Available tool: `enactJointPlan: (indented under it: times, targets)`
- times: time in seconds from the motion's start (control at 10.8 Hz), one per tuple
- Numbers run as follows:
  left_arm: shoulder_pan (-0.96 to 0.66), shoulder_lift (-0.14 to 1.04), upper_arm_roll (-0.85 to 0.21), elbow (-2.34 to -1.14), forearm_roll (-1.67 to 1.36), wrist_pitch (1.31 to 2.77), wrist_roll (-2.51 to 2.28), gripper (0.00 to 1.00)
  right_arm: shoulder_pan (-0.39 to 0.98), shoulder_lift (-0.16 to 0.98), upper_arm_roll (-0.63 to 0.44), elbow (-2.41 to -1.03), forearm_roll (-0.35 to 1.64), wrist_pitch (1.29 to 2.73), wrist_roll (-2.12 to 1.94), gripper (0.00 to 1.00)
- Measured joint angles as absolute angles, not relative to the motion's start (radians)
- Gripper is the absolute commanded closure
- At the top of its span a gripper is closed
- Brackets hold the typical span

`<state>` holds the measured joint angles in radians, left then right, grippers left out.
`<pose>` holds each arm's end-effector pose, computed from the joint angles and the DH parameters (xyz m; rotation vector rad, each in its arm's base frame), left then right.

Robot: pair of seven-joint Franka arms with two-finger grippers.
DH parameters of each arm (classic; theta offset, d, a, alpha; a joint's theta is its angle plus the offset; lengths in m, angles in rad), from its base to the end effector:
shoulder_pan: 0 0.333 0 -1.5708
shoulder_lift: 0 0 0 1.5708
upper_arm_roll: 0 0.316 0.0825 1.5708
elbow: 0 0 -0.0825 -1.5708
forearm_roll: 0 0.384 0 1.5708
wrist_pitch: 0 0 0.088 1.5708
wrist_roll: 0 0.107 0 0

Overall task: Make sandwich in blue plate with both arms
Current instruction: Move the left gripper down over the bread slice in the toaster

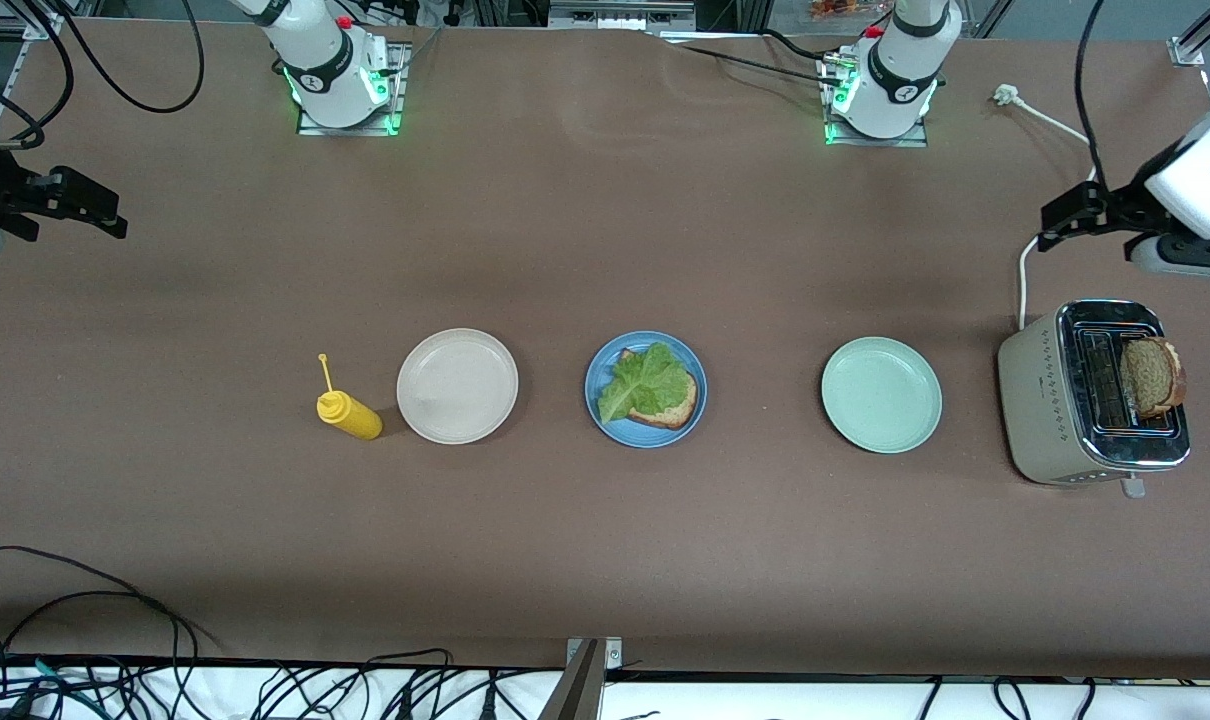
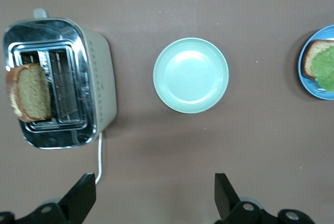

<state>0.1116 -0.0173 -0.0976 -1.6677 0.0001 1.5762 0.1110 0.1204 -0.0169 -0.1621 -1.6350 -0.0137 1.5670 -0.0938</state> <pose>0.5462 0.0072 0.5888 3.1329 -0.1520 -0.1165 0.5465 -0.0250 0.6031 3.1320 0.0822 -0.0814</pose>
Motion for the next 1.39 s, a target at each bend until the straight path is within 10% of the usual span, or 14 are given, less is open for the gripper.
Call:
enactJointPlan:
  times: [1.39]
  targets:
    - [0.42,0.349,-0.09,-1.548,0.047,1.848,0.473,0.0,0.121,-0.015,-0.163,-1.634,-0.014,1.565,-0.094,0.0]
